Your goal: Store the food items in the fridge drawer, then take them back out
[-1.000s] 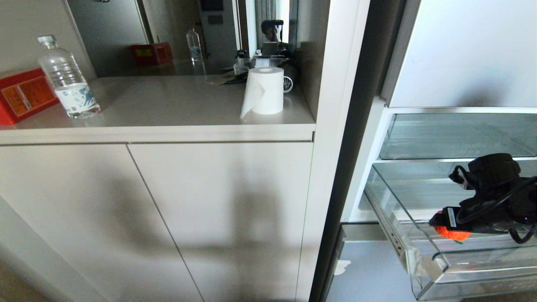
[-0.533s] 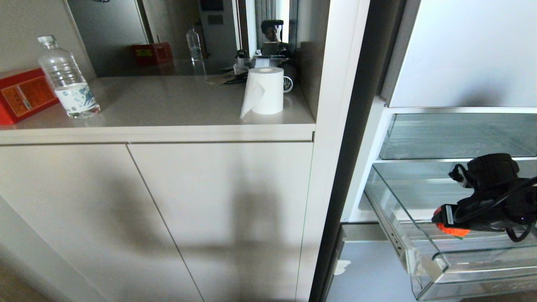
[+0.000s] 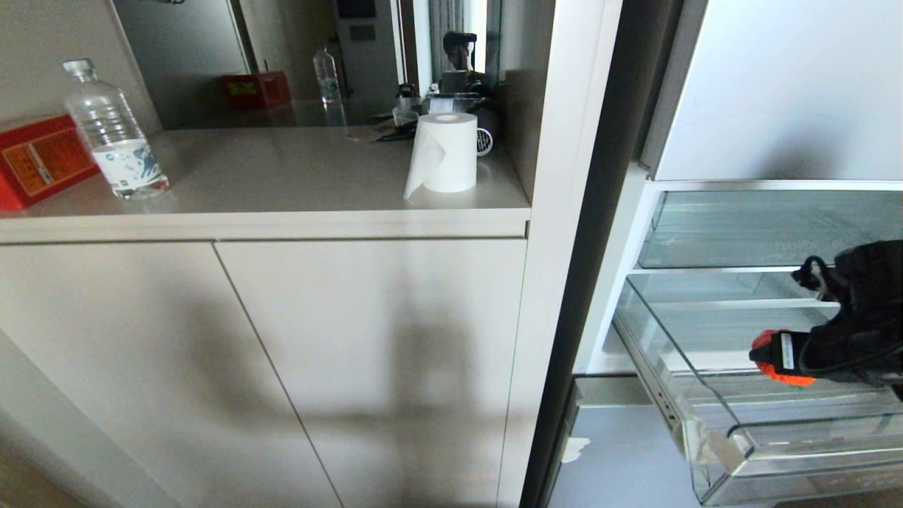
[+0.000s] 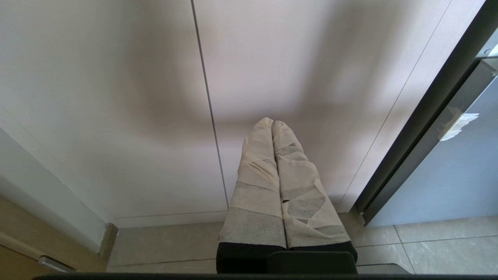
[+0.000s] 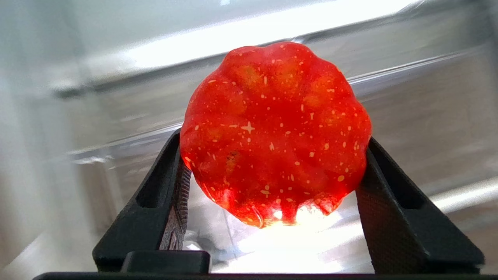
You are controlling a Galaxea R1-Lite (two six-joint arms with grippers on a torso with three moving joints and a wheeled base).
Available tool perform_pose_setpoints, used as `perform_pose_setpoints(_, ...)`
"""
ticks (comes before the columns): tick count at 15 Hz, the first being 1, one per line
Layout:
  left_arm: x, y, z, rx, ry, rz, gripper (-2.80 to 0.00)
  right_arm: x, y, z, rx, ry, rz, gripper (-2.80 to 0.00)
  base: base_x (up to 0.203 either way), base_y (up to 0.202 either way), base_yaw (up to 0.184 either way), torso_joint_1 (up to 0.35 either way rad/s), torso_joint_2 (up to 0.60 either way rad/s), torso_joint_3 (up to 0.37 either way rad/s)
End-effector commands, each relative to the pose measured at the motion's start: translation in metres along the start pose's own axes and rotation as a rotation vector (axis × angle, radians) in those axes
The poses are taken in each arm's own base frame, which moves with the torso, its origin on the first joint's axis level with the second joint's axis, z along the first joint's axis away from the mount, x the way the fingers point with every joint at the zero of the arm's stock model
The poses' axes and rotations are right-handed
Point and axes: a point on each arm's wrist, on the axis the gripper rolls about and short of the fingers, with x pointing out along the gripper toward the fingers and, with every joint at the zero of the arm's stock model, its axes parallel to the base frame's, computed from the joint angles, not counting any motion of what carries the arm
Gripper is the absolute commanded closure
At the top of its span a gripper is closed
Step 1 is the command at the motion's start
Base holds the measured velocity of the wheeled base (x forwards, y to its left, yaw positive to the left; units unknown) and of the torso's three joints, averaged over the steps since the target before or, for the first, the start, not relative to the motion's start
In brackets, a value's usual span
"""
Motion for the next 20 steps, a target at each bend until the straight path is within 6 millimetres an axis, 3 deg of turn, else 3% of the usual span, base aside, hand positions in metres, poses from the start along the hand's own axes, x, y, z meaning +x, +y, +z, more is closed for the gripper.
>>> perform_pose_setpoints(1,0.000,0.000,0.000,0.000,0.003,0.000,0.00,-0.059,-0.009,0.003,0.027,-0.166,0.007,0.00,0.000,0.000,0.000,0.000,0.00,0.000)
perform_pose_setpoints(5,0.000,0.000,0.000,0.000,0.001,0.000,0.00,-0.160,-0.025,-0.034,0.050,-0.457,0.050,0.00,0.000,0.000,0.000,0.000,0.00,0.000)
perform_pose_setpoints(7,0.000,0.000,0.000,0.000,0.001,0.000,0.00,-0.205,-0.033,-0.075,0.024,-0.627,0.114,0.00,0.000,0.000,0.000,0.000,0.00,0.000)
perform_pose_setpoints(8,0.000,0.000,0.000,0.000,0.001,0.000,0.00,-0.217,-0.036,-0.100,0.005,-0.693,0.136,0.00,0.000,0.000,0.000,0.000,0.00,0.000)
perform_pose_setpoints(9,0.000,0.000,0.000,0.000,0.002,0.000,0.00,-0.220,-0.039,-0.127,-0.021,-0.733,0.150,0.00,0.000,0.000,0.000,0.000,0.00,0.000)
perform_pose_setpoints(11,0.000,0.000,0.000,0.000,0.002,0.000,0.00,-0.191,-0.038,-0.184,-0.116,-0.694,0.160,0.00,0.000,0.000,0.000,0.000,0.00,0.000)
perform_pose_setpoints(13,0.000,0.000,0.000,-0.002,0.001,0.001,0.00,-0.170,-0.038,-0.225,-0.194,-0.698,0.163,0.00,0.000,0.000,0.000,0.000,0.00,0.000)
perform_pose_setpoints(16,0.000,0.000,0.000,-0.006,0.002,0.006,0.00,-0.170,-0.040,-0.250,-0.242,-0.838,0.212,0.00,0.000,0.000,0.000,0.000,0.00,0.000)
perform_pose_setpoints(20,0.000,0.000,0.000,-0.006,0.002,0.006,0.00,-0.163,-0.039,-0.256,-0.248,-0.762,0.271,0.00,0.000,0.000,0.000,0.000,0.00,0.000)
